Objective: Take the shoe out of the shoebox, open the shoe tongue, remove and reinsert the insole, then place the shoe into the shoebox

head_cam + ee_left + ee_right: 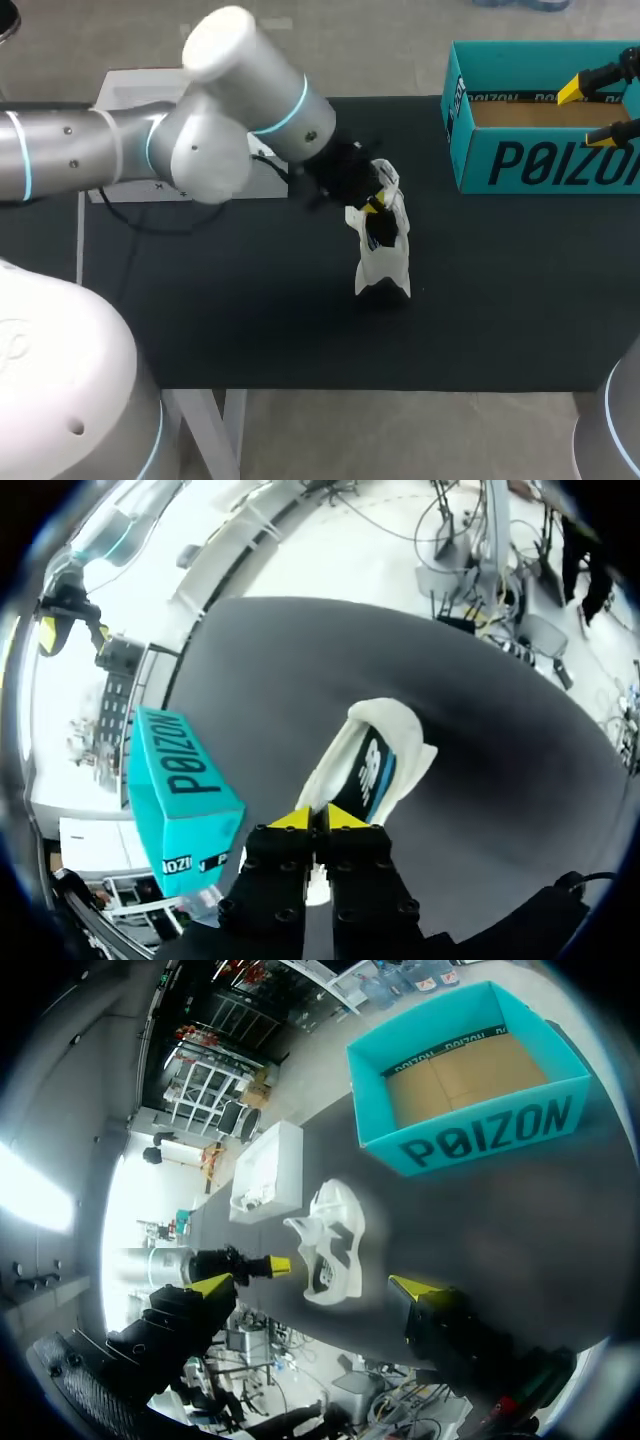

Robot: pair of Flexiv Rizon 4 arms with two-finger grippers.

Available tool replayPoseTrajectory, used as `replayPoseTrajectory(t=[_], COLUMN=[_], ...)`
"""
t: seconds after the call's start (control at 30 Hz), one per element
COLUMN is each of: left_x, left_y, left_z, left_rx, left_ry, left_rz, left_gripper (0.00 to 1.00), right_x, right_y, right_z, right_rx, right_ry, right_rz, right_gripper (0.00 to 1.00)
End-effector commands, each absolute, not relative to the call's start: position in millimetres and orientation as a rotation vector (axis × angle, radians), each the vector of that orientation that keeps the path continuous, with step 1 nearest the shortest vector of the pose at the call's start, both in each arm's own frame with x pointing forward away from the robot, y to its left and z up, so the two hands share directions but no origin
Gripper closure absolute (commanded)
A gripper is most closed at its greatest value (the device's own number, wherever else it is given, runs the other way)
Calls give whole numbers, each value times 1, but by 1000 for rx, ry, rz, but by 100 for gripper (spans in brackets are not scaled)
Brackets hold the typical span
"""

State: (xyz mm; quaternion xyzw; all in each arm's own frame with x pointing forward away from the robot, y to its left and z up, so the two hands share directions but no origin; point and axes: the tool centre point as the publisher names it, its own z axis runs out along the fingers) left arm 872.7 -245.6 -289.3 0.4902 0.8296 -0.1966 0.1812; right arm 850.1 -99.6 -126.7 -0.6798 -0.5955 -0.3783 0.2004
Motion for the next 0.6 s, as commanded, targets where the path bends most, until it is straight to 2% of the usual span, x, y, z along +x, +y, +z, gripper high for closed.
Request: replayPoseTrajectory(t=[0.03, 0.3, 0.6], left_x=[876, 876, 869], left_y=[-249, -248, -258], left_z=[-278, -305, -324], left_rx=[1738, 1914, 2016], left_ry=[2561, 2607, 2585], left_rz=[-321, -128, -213], left_gripper=[100, 100, 100], right_x=[849, 849, 849], right_y=[-99, -99, -99], right_z=[-127, -127, -127], right_rx=[-1904, -1904, -1904], right_ry=[-1664, -1664, -1664], right_rz=[-1055, -1055, -1055], right_gripper=[0, 0, 0])
